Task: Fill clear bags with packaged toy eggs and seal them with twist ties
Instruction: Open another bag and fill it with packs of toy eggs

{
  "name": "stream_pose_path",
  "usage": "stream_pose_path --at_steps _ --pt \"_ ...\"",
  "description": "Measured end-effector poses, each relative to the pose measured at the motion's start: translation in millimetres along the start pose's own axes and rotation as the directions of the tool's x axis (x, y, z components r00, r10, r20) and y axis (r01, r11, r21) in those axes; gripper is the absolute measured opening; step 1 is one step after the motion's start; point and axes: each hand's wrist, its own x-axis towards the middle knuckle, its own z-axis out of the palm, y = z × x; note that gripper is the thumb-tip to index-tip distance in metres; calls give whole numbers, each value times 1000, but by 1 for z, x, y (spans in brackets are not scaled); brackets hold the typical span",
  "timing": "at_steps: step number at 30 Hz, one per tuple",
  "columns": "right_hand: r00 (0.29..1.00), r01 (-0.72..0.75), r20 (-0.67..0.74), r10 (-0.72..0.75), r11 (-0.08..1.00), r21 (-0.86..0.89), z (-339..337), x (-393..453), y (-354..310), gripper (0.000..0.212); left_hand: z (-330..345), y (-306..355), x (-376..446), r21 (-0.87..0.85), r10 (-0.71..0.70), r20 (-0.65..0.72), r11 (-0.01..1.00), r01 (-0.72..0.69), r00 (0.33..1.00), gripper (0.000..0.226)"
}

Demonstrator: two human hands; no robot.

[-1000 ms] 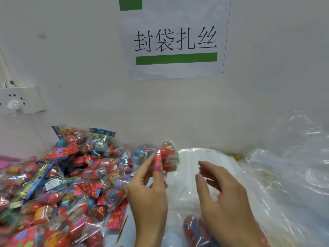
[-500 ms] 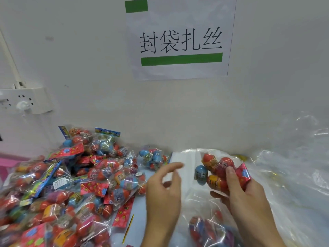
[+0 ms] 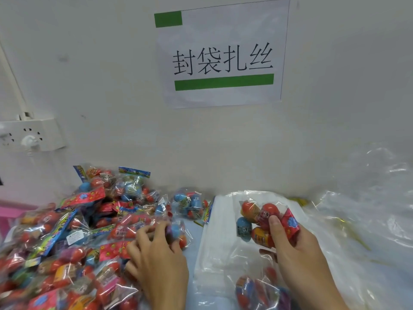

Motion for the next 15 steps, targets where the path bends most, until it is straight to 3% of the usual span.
stream_pose_path --at_steps 2,4,6,8,10,11,13,15 --pt "1000 -15 -8 15 1000 15 -1 1 0 23 0 5 2 -202 27 -78 978 -42 997 39" --pt "1000 -26 -15 27 998 53 0 2 0 20 -2 13 2 -505 38 -80 860 -73 996 37" --pt "999 -28 -16 29 996 82 0 2 -1 15 -6 24 1 -781 -32 28 623 42 999 23" --pt "1000 -23 -19 25 994 105 0 1 -4 11 -10 32 0 -912 -132 236 313 266 963 20" --pt "999 -26 -27 30 991 128 0 1 -5 14 -14 39 -2 -868 -98 497 -56 494 862 27" --pt "999 -37 -30 42 990 138 1 1 -7 17 -16 40 -4 -803 -30 582 -173 570 812 28" --pt "997 -52 -51 60 988 148 1 1 -8 20 -22 45 -8 -707 106 661 -246 664 743 33" --pt "995 -68 -65 79 985 161 0 2 -7 16 -23 47 -11 -700 168 665 -199 686 728 42"
